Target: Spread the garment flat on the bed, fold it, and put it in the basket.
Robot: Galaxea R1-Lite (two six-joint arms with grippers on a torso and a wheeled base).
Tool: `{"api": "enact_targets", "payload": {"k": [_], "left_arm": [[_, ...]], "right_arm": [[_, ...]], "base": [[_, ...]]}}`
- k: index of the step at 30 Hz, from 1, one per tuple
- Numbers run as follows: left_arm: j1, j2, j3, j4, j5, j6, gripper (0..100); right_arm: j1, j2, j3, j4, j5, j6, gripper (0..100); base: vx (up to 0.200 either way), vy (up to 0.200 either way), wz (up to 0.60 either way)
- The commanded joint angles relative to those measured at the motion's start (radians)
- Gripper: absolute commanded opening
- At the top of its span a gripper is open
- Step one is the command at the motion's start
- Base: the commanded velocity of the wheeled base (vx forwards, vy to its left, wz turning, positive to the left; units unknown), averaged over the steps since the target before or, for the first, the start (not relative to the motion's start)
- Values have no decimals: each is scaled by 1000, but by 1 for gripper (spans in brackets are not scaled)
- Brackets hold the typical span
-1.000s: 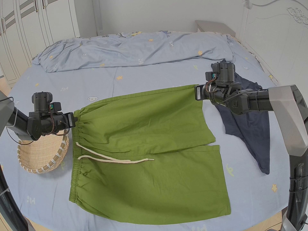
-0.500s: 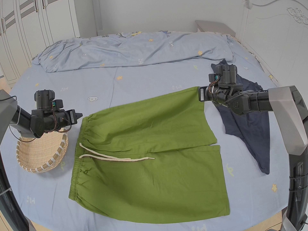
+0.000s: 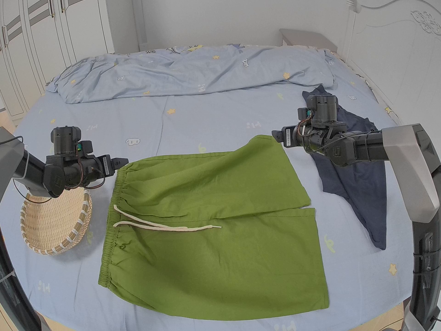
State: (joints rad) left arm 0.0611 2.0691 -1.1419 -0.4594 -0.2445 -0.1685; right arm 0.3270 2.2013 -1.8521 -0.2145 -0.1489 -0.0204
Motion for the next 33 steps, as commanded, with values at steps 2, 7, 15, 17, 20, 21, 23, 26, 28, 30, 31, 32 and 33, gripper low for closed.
{"api": "enact_targets", "payload": {"k": [2,7,15,17,20,21,23,26,28,30,31,32,33], "left_arm": [[-32,-164,93,-1,13,-83,100],[-56,-310,263,1,-59,-215,100],[-38,-434,554,5,-253,-264,100],[-35,-488,697,5,-325,-264,100],[-38,-527,766,5,-355,-259,100],[-46,-581,820,5,-386,-264,100],[-53,-612,860,7,-409,-266,100],[-53,-641,927,7,-460,-263,100],[-47,-639,949,7,-480,-259,100],[-38,-632,967,7,-492,-256,100],[-29,-629,984,7,-492,-250,100],[-27,-627,995,7,-492,-247,100],[-27,-624,1004,7,-490,-247,100]], "right_arm": [[-16,-112,87,15,-4,60,100],[-28,-311,373,49,8,129,100],[-22,-531,821,33,160,264,100],[-25,-617,947,30,255,324,100],[-25,-661,1005,29,281,332,100],[-22,-712,1065,15,289,333,100],[-19,-735,1099,7,293,330,100],[-19,-762,1128,0,295,327,100],[-20,-775,1133,0,296,330,100],[-19,-782,1143,1,296,330,100],[-17,-787,1170,-2,296,327,100],[-17,-787,1174,-2,296,327,100],[-19,-787,1174,-2,296,329,100]], "base": [[0,0,0],[0,0,0],[0,0,0],[0,0,0],[0,0,0],[0,0,0],[0,0,0],[0,0,0],[0,0,0],[0,0,0],[0,0,0],[0,0,0],[0,0,0]]}}
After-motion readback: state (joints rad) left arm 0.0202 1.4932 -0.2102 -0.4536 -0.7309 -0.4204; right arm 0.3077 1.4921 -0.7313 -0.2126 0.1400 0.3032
